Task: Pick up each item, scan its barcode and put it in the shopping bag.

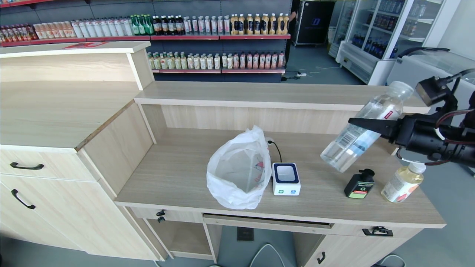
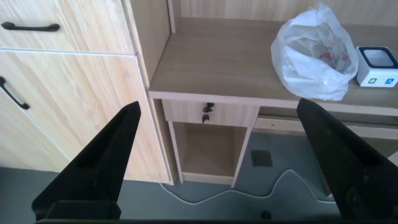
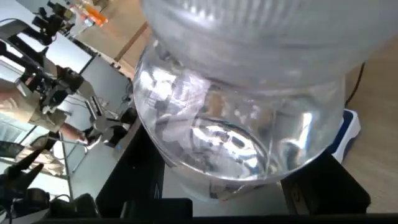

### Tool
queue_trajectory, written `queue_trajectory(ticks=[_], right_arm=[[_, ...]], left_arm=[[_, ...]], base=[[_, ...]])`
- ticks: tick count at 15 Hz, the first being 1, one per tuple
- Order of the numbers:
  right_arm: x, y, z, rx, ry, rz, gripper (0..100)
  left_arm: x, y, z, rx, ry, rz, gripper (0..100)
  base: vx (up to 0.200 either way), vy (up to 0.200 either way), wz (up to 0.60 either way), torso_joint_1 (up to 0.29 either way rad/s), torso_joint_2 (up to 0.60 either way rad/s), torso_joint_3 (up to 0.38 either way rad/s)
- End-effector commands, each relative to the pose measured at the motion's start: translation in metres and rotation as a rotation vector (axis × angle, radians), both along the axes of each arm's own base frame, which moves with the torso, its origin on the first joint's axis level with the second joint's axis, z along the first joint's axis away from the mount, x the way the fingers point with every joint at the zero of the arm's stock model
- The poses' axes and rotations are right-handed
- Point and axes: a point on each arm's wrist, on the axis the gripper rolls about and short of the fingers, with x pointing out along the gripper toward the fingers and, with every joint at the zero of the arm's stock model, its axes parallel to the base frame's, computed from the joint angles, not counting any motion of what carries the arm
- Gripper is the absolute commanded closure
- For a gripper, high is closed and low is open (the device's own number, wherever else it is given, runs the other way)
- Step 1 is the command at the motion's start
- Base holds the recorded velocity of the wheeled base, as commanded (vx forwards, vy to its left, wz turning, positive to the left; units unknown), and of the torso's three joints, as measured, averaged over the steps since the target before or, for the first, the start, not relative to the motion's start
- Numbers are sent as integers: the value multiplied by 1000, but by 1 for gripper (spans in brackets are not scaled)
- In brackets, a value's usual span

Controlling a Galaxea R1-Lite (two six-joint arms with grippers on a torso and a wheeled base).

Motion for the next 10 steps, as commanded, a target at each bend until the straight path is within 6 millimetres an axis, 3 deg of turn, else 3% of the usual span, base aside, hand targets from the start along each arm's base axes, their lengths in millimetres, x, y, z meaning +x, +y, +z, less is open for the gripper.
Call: queue_trajectory(ticks=[1,5,10], right_arm=[[-37,2,30,29,-74,76,100],[-68,9,44,80,-55,207,100],[-102,17,44,95,-28,262,100]], left_arm=[[0,0,0,0,0,0,0],[0,0,0,0,0,0,0],[0,0,0,0,0,0,0]], base=[[0,0,0,0,0,0],[0,0,0,0,0,0],[0,0,0,0,0,0]])
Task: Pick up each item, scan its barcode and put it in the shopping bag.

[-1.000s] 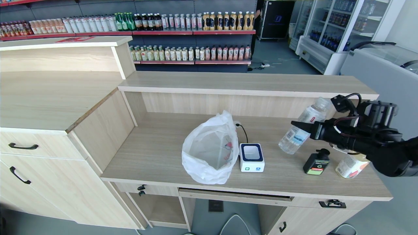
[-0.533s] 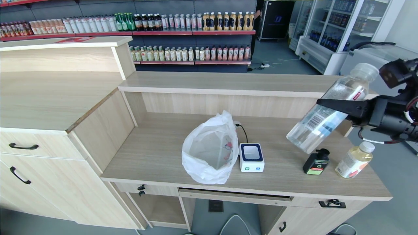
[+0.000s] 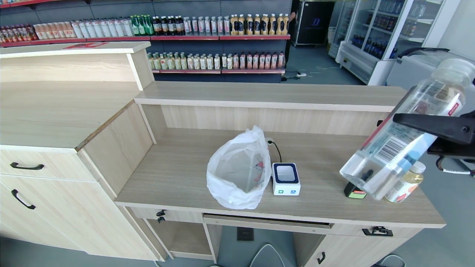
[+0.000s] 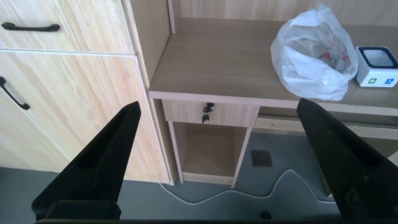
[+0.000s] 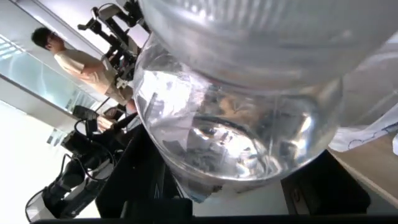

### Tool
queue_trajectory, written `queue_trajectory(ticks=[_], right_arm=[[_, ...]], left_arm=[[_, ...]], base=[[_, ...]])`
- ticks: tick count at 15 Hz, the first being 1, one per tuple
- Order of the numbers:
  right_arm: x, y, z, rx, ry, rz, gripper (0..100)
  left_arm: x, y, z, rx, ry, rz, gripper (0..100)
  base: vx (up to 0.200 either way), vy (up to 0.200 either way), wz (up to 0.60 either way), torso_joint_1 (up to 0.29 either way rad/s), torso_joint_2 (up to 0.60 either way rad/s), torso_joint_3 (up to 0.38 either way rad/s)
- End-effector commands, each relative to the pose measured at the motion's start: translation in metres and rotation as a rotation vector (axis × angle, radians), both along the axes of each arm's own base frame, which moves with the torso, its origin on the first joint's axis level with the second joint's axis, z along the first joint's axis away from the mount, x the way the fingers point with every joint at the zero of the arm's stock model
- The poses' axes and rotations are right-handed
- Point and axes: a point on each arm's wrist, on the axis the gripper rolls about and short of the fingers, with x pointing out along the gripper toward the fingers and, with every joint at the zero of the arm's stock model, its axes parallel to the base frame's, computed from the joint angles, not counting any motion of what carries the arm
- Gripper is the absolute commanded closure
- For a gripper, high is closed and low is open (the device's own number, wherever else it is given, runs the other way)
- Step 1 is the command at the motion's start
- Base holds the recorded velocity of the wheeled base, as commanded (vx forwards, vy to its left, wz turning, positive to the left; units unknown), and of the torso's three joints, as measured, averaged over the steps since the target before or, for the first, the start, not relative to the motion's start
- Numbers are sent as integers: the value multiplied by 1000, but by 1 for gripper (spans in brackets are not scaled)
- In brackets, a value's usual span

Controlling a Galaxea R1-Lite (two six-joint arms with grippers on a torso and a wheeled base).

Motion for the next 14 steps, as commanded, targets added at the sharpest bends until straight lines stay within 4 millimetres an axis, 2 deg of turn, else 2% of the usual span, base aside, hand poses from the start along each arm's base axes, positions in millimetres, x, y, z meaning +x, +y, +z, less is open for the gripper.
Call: queue_trajectory(ticks=[1,3,5,11,14], right_arm=[[-28,2,9,17,-9,46,100],[-44,3,21,40,-2,121,100],[-51,3,28,28,-24,193,100],[-51,9,31,13,-48,291,100],[-40,19,33,15,-103,342,100]], left_arm=[[0,0,0,0,0,0,0],[0,0,0,0,0,0,0],[0,0,0,0,0,0,0],[0,0,0,0,0,0,0],[0,0,0,0,0,0,0]], base=[[0,0,0,0,0,0],[0,0,0,0,0,0],[0,0,0,0,0,0],[0,0,0,0,0,0],[0,0,0,0,0,0]])
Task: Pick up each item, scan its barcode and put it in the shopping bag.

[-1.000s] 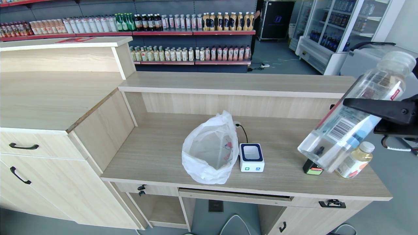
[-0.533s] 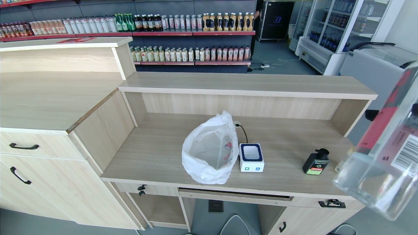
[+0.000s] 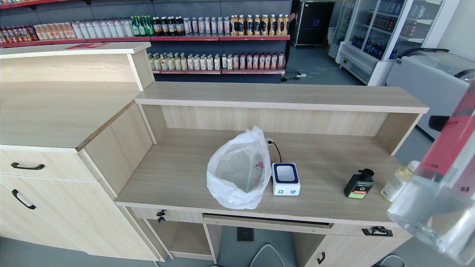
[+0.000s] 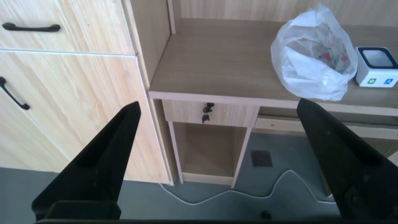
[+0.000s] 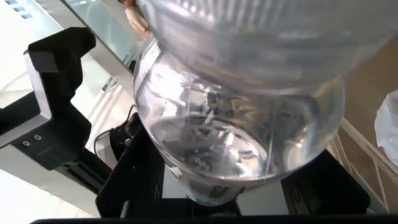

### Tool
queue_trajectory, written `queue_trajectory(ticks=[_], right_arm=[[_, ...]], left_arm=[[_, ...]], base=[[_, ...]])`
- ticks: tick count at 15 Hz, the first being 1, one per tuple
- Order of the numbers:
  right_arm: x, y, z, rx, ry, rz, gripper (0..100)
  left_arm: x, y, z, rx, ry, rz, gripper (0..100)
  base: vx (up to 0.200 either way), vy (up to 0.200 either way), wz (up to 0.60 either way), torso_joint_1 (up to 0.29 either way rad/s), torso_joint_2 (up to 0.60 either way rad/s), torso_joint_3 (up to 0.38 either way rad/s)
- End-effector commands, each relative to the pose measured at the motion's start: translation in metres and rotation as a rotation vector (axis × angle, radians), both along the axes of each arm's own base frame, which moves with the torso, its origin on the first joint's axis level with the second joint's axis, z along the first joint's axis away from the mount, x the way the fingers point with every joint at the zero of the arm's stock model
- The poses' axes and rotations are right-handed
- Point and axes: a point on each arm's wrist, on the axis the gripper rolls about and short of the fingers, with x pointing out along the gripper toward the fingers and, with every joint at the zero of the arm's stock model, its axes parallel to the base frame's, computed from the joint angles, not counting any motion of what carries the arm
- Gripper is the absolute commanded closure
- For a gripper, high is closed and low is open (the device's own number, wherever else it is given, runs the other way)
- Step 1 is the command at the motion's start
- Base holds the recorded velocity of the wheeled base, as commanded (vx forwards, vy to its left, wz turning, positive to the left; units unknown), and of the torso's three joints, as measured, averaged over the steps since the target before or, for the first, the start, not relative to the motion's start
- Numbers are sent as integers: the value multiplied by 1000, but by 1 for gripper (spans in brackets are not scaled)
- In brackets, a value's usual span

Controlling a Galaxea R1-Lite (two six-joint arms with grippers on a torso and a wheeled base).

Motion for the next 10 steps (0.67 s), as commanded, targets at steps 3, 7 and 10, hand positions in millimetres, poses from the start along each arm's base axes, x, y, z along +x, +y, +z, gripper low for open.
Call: queue_trajectory(ticks=[3,7,10], right_arm=[[24,13,-5,5,-38,65,100],[19,13,-18,-24,-10,129,100],[18,13,-22,-27,-1,131,100]], left_arm=[[0,0,0,0,0,0,0],[0,0,0,0,0,0,0],[0,0,0,0,0,0,0]], base=[[0,0,0,0,0,0],[0,0,0,0,0,0],[0,0,0,0,0,0]])
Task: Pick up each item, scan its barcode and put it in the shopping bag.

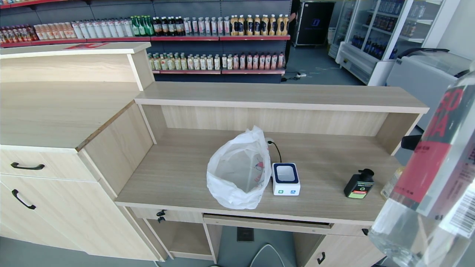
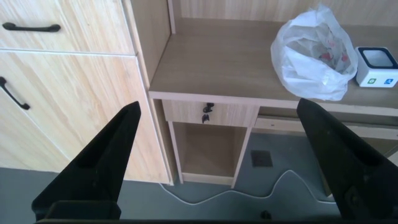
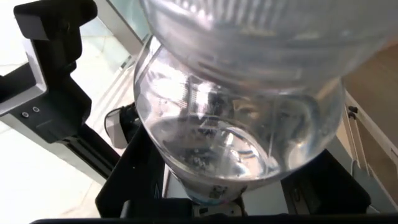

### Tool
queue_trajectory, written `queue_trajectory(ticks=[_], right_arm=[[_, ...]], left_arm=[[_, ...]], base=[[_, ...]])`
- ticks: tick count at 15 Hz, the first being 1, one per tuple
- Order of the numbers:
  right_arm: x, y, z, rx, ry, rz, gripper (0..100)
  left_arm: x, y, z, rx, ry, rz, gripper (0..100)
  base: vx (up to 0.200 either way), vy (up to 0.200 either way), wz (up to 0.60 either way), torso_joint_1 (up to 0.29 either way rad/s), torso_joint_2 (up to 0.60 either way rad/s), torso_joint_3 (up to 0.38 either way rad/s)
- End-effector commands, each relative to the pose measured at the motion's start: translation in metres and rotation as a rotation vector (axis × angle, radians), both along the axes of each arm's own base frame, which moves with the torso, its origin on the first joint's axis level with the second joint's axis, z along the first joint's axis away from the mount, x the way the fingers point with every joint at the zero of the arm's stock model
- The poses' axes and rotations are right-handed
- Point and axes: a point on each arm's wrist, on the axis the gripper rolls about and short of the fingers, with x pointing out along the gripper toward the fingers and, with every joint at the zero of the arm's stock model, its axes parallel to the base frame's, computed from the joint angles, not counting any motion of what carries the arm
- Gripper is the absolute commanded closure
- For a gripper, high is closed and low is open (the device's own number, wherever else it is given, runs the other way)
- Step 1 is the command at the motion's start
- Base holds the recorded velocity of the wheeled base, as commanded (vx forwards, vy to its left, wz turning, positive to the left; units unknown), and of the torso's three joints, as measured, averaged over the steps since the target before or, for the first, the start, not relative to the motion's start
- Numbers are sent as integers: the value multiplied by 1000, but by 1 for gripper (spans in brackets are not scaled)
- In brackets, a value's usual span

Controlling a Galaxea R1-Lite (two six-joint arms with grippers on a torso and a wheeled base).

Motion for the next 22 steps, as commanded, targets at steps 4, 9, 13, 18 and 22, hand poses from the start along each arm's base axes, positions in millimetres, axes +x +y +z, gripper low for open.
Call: queue_trajectory(ticks=[4,9,13,18,22], right_arm=[[1,0,-2,-2,7,1,100],[0,0,-3,-2,13,-1,100],[-2,0,-4,-2,13,-1,100],[-4,-1,-5,-2,13,-2,100],[0,-2,-8,-4,1,-21,100]], left_arm=[[0,0,0,0,0,1,0],[0,0,0,0,0,1,0],[0,0,0,0,0,1,0],[0,0,0,0,0,1,0],[0,0,0,0,0,1,0]], base=[[0,0,0,0,0,0],[0,0,0,0,0,0],[0,0,0,0,0,0],[0,0,0,0,0,0],[0,0,0,0,0,0]])
